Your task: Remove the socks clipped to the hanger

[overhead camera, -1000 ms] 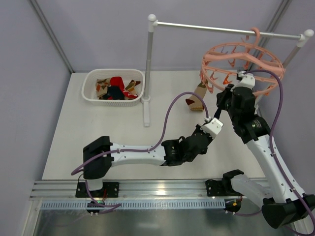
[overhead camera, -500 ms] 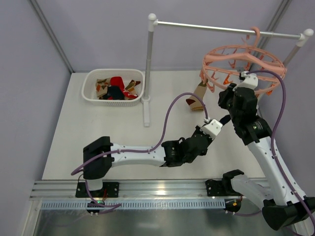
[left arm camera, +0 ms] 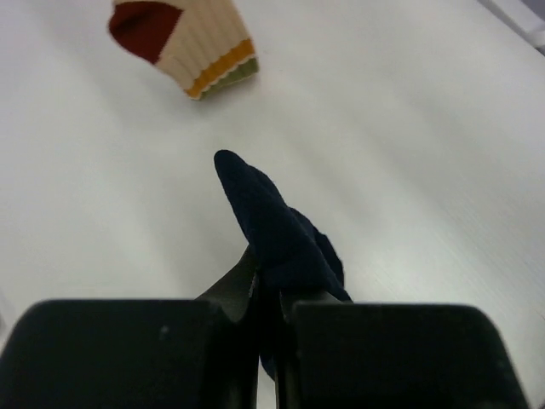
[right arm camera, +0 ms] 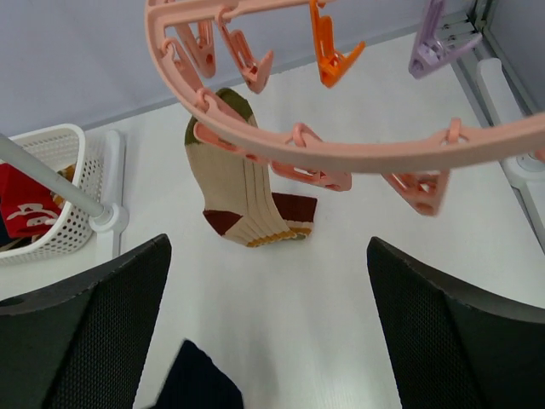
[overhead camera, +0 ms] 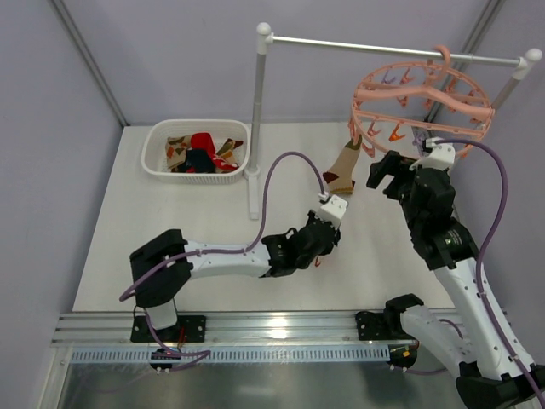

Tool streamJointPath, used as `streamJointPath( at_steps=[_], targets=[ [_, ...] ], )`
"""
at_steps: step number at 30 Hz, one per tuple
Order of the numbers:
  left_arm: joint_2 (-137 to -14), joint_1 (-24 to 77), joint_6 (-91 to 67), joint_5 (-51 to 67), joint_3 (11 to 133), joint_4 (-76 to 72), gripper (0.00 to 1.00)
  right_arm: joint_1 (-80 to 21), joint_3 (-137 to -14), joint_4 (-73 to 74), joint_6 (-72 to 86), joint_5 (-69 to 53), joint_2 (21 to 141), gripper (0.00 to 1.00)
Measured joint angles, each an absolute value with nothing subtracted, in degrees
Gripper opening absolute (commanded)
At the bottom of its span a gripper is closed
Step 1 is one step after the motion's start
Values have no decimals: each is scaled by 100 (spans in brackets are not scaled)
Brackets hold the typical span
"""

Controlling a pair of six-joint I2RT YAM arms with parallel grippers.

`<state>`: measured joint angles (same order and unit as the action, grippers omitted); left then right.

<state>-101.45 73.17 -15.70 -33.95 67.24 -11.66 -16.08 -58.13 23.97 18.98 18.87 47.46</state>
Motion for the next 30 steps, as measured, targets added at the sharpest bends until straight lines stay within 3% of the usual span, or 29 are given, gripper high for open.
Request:
streamJointPath(
  at_steps=[9,20,30],
  targets=[
    [-9303,6045,-2176,-2965,6018,-1166,0,-1608,-4609,2311,1929,1806,3920,100],
    [-8967,3957,-2661,-1949,5966,-926,0,-1608,-3350,1935,1922,1417,4143,100],
    [-8941,2729,-2698,-1835,6838,-318,0,-1608,-3308,1651,1894,1267,4158,100]
  ],
)
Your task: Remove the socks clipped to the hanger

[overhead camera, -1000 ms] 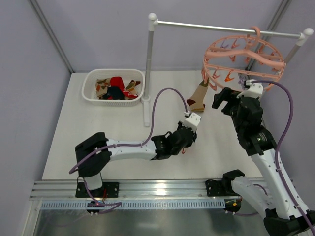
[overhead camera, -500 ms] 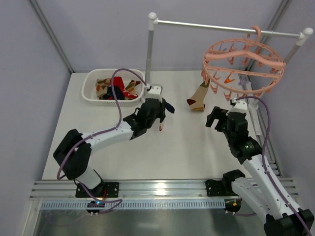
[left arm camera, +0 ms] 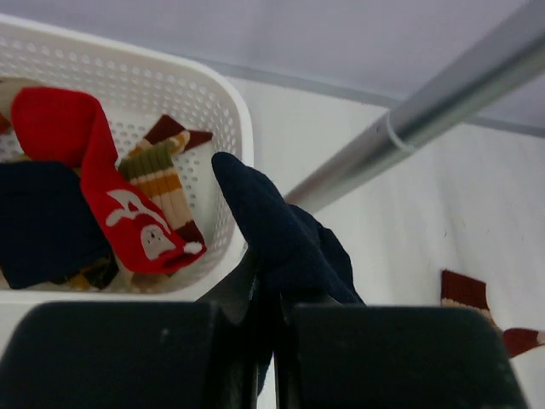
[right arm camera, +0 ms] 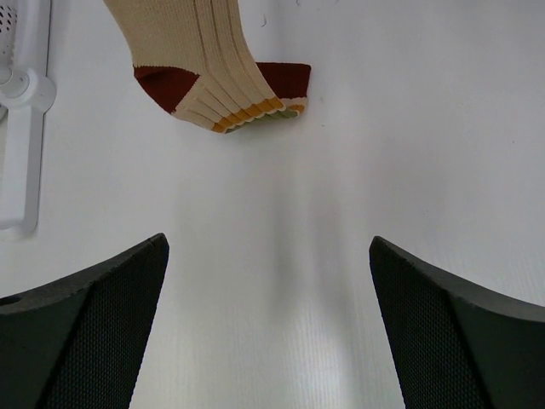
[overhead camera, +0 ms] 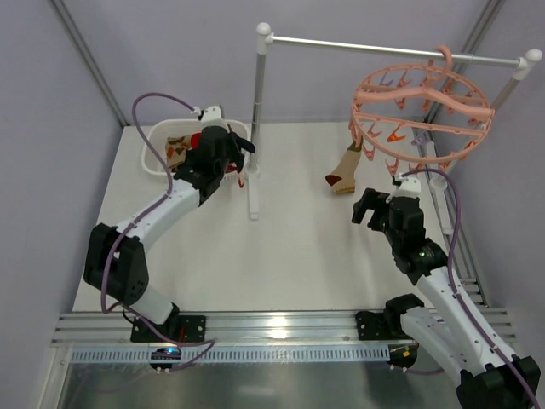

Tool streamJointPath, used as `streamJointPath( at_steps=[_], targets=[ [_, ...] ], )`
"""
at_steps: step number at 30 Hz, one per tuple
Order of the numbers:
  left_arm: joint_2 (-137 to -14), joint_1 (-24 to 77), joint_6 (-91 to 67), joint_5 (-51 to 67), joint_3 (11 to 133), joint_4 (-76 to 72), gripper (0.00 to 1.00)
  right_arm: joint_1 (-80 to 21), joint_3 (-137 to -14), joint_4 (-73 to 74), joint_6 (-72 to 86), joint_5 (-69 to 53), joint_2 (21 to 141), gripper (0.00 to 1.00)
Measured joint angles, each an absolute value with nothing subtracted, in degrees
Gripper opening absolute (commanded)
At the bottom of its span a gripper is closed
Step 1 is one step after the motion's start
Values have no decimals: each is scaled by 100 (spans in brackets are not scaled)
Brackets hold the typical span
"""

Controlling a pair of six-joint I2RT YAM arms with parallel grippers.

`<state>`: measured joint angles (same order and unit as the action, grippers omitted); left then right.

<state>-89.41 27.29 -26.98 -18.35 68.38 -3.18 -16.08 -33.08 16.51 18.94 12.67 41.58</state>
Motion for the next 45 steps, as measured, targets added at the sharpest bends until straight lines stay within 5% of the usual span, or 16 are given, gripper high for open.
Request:
streamJointPath(
  at_steps=[13,32,33,37,45],
  targets=[
    [-10429,2217,-2510,-2255,8829,-224,0,-1608,-3306,1503,1896,996,4084,100],
    [-11568,2014,-1872,-3006,7631,-2043,0,-1608,-3308,1485,1874,961,4091,100],
    [-11568,2008,-1835,-3046,7631,-2078,2,-1608,-3306,1485,1874,947,4099,100],
    [-11568,1977,-1629,-3050,7636,-2023,99,-1608,-3306,1472,1872,923,4128,100],
    [-11509,1975,-1752,-3175,7653,-1562,100,-1608,-3306,1485,1855,921,4097,100]
  ],
)
